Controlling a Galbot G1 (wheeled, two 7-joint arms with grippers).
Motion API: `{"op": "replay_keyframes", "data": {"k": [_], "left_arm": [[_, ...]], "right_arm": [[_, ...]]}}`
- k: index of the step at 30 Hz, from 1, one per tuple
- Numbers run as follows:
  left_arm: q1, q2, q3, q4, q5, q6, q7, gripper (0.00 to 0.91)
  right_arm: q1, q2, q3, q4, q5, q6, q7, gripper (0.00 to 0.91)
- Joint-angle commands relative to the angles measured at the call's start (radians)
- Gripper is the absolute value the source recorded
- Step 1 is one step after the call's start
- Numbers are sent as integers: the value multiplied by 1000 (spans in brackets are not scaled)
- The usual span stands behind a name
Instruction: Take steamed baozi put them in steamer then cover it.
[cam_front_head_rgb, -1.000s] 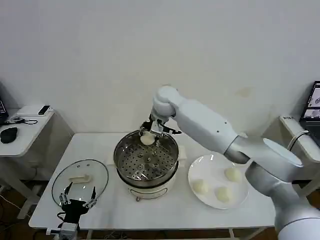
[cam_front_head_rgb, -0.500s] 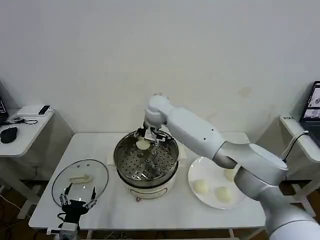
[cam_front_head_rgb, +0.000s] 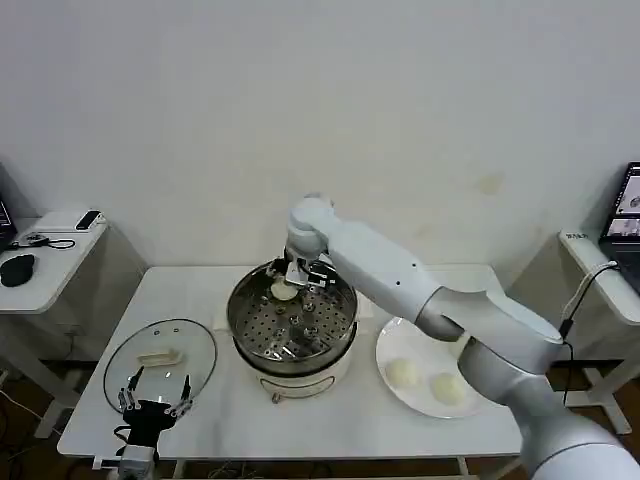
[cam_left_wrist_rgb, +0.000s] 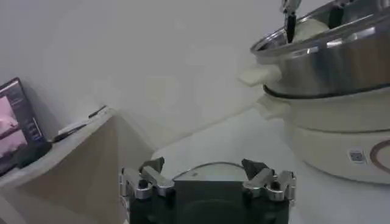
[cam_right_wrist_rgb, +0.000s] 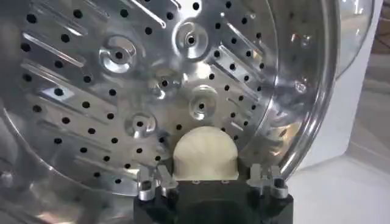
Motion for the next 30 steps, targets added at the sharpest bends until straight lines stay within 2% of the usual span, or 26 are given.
{"op": "replay_keyframes", "data": {"k": [1, 8, 15, 19, 21, 23, 25, 26, 28, 30], "left_arm": [[-1, -1, 1, 3, 0, -1, 0, 907], [-2, -3, 2, 4, 0, 0, 0, 907], [5, -2, -1, 2, 0, 0, 0, 907], [5, -1, -3, -1, -1, 1, 2, 907], [3, -3, -3, -1, -3, 3, 4, 907], [2, -5, -2, -3, -1, 5, 8, 907], [3, -6, -2, -9, -2, 5, 11, 907], [5, -5, -2, -16, -5, 6, 13, 907], [4, -4, -4, -20, -13, 7, 14, 907], [1, -1, -5, -22, -21, 7, 14, 907]], "right_arm": [[-5, 6, -2, -15, -6, -3, 14, 907], [-2, 2, 0, -6, 2, -12, 4, 907], [17, -43, 10, 59, 86, -48, -37, 907], [55, -127, 30, 152, 244, -115, -68, 907], [80, -173, 32, 216, 324, -171, -74, 907], [102, -224, 35, 258, 466, -221, -72, 907], [114, -254, 39, 283, 525, -250, -69, 907], [125, -288, 38, 306, 581, -290, -57, 907], [140, -347, 29, 344, 653, -403, -34, 907], [148, -404, 28, 378, 728, -564, -17, 907]]}}
